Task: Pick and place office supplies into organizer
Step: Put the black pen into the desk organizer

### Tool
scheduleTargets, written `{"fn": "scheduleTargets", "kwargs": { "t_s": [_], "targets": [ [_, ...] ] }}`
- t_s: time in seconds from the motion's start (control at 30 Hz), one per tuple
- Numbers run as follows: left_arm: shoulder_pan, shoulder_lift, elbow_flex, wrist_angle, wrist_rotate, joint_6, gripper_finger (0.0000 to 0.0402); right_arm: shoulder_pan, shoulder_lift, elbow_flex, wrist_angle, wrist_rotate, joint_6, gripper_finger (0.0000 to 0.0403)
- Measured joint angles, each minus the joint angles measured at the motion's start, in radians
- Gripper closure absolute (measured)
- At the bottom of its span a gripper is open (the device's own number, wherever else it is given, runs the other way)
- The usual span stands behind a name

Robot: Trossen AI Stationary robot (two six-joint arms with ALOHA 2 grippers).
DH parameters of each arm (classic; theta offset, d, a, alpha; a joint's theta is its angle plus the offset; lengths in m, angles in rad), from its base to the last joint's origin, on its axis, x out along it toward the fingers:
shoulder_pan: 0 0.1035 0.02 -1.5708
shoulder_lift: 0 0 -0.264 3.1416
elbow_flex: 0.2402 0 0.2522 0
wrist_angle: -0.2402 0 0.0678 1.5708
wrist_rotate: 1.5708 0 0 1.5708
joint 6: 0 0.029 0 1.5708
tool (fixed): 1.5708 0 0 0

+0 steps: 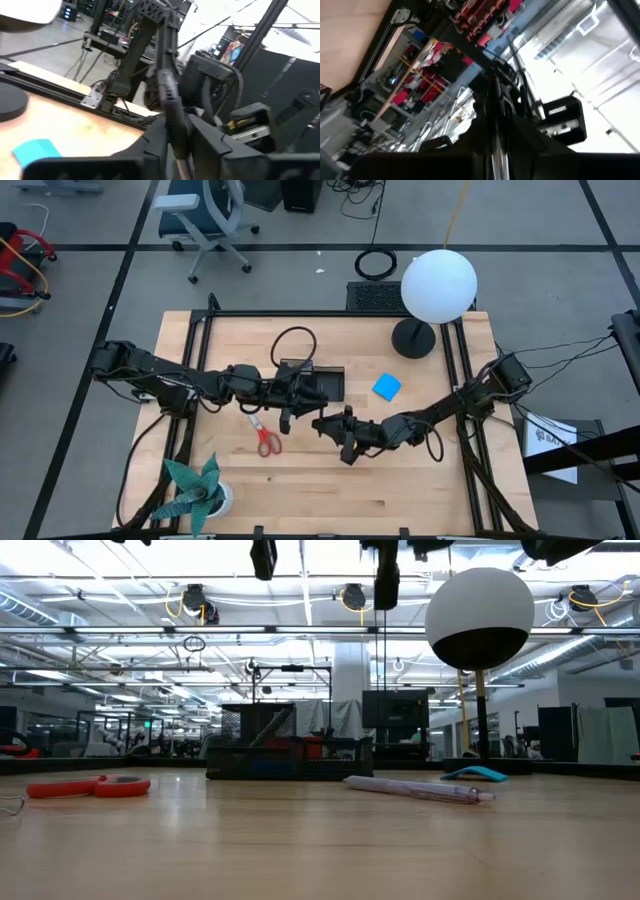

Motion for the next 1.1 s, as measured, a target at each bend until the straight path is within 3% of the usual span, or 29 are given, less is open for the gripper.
{"fn": "scheduleTargets", "kwargs": {
  "t_s": [0.23,0.5,0.83,1.1],
  "targets": [
    [0.013,0.000,0.000,-0.003,-0.013,0.025,0.0245,0.024,0.000,0.000,0.021,0.097,0.106,0.0368],
    [0.040,-0.027,-0.001,-0.030,-0.011,0.056,0.0206,0.052,-0.005,0.006,0.019,0.203,0.284,0.0382],
    [0.043,-0.113,0.001,-0.080,-0.016,0.123,0.0211,0.041,-0.009,0.005,0.057,0.274,0.492,0.0382],
    [0.040,-0.216,0.001,-0.247,-0.061,0.270,0.0231,-0.006,-0.098,0.005,0.025,0.284,0.824,0.0382]
  ]
}}
